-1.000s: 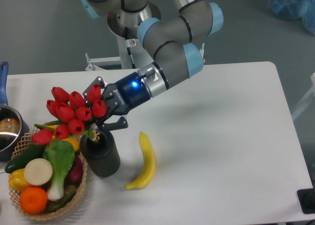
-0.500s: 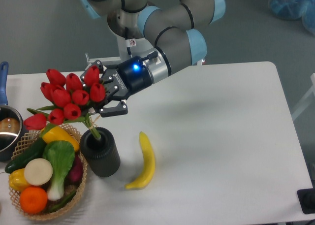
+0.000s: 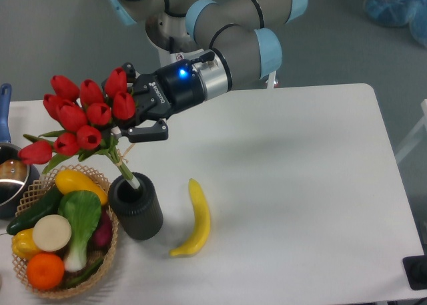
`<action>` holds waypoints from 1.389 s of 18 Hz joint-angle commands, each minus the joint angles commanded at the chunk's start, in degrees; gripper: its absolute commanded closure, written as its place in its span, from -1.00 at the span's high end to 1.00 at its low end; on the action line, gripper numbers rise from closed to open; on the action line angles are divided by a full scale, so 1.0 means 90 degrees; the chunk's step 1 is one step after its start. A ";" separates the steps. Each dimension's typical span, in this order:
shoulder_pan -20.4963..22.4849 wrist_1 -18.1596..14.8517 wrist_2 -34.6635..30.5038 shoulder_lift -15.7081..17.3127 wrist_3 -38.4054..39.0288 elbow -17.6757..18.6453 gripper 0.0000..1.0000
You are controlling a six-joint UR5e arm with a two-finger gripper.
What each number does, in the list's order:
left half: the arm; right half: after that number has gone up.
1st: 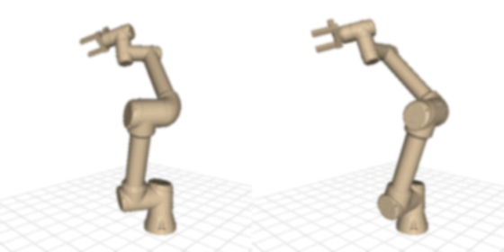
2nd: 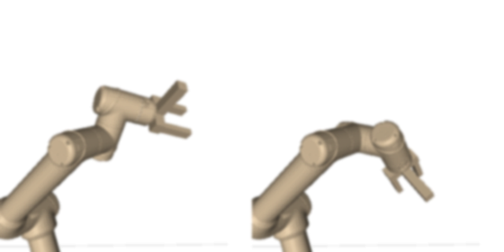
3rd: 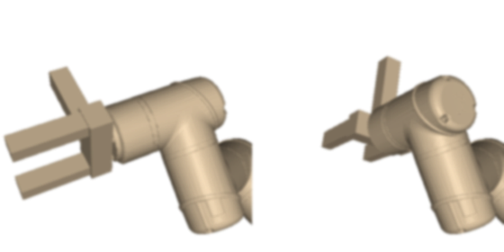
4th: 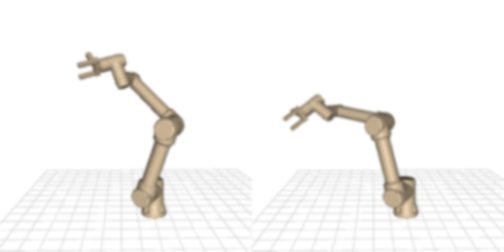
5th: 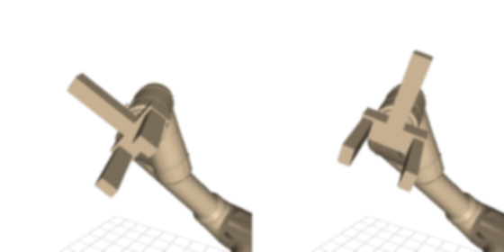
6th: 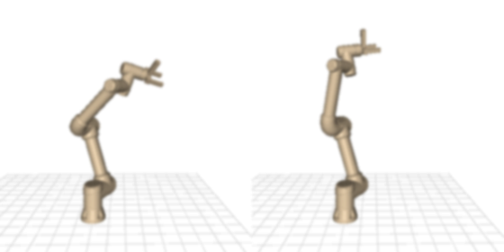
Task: Pick up the flowers from the vase
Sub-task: 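Lift the tulip bunch up out of the black vase, then carry the held tulips away from the vase over the table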
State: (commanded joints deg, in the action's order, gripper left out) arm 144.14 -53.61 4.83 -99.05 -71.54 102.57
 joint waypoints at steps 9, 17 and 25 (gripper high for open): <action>0.0019 -0.0010 0.0000 0.0205 0.0790 -0.0351 -0.06; 0.0185 -0.0020 0.0000 0.0264 0.1122 -0.0430 -0.10; 0.1072 0.0010 -0.0029 0.0215 0.1368 -0.0235 -0.10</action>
State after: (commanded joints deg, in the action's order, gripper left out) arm 153.79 -53.53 4.57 -97.12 -59.24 100.45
